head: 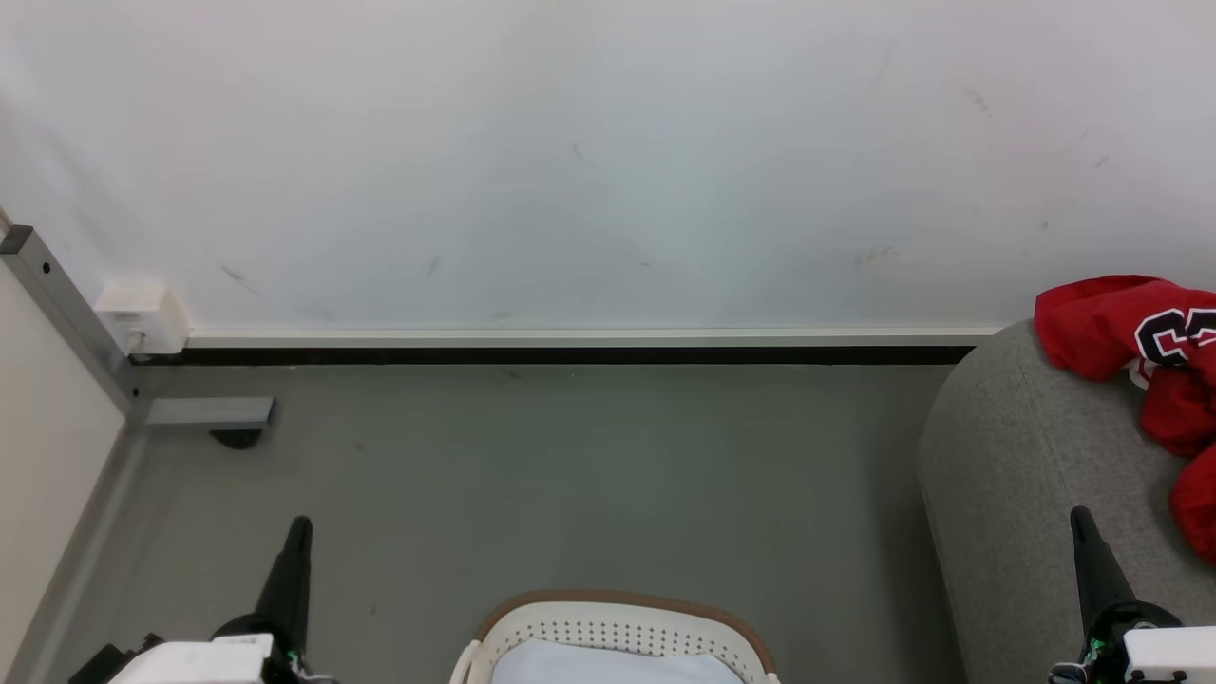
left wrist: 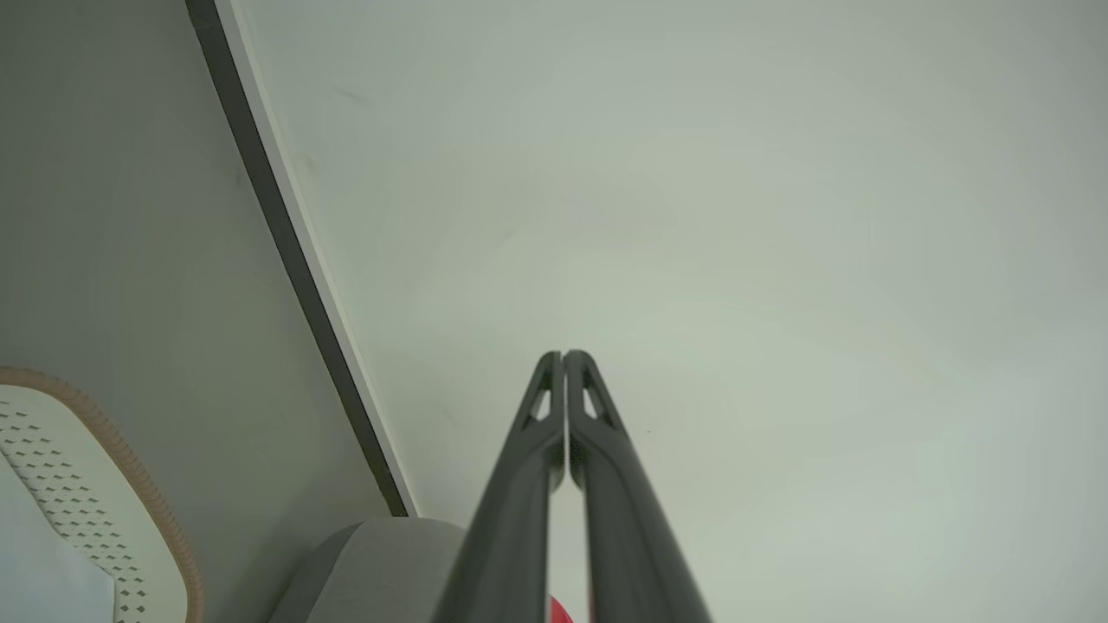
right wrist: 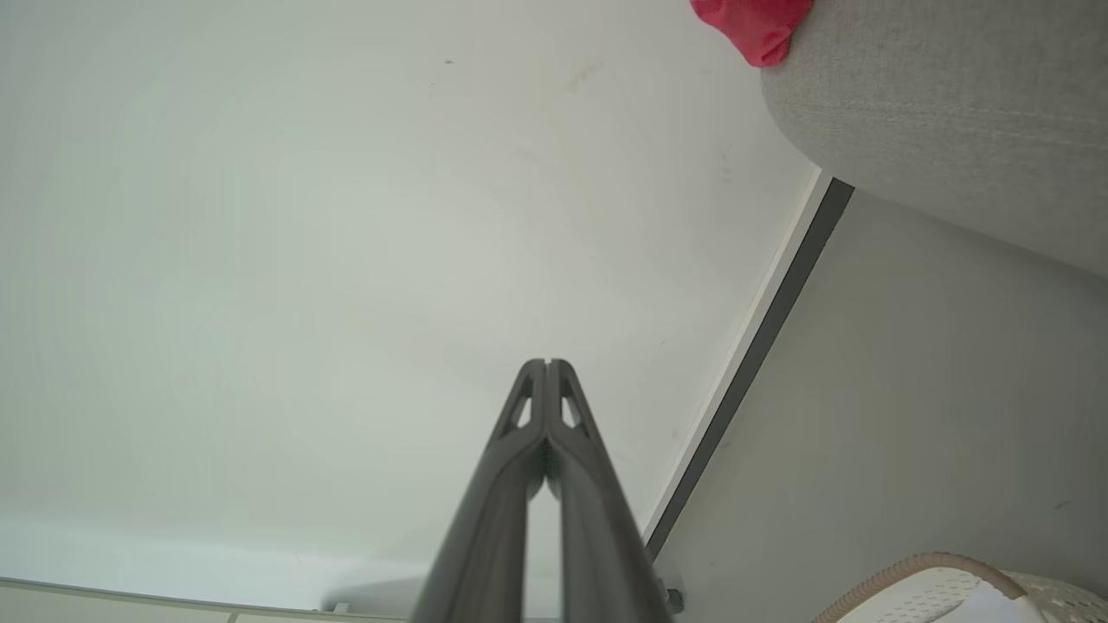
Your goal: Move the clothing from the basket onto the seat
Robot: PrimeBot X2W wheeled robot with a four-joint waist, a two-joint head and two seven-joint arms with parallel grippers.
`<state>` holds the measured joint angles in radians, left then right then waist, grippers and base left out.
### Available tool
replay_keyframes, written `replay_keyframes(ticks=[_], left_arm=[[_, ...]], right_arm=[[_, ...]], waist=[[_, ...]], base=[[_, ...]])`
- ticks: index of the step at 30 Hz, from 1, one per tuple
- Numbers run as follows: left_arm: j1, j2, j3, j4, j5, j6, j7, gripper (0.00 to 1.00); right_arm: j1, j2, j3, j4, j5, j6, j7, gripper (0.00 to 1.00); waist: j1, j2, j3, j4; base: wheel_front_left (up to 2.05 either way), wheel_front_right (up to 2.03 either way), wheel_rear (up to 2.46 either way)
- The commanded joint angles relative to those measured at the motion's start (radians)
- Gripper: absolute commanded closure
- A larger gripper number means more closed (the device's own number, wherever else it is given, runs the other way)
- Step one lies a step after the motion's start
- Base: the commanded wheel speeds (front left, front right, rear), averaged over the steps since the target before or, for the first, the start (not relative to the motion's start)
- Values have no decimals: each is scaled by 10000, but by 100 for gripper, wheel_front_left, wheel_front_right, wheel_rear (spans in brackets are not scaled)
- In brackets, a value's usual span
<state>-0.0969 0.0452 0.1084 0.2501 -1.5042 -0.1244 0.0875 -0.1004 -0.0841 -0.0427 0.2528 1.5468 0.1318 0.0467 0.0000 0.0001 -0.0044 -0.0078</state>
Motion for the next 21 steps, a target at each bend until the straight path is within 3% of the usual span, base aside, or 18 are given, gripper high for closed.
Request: replay_keyframes(ticks=[1,21], left_arm=[[-139,81,33,-16,-228,-72,75,100],[-224,84,86,8,-1132,-93,320,100]], right_arm=[[-133,-44,-95,-87,222,-18,56,100],[-161,-21,-273,-86,1099,-21,316,100]], waist=[[0,-1,6,9],[0,-1,53,78]], base=[[0,0,0],[0,0,0]])
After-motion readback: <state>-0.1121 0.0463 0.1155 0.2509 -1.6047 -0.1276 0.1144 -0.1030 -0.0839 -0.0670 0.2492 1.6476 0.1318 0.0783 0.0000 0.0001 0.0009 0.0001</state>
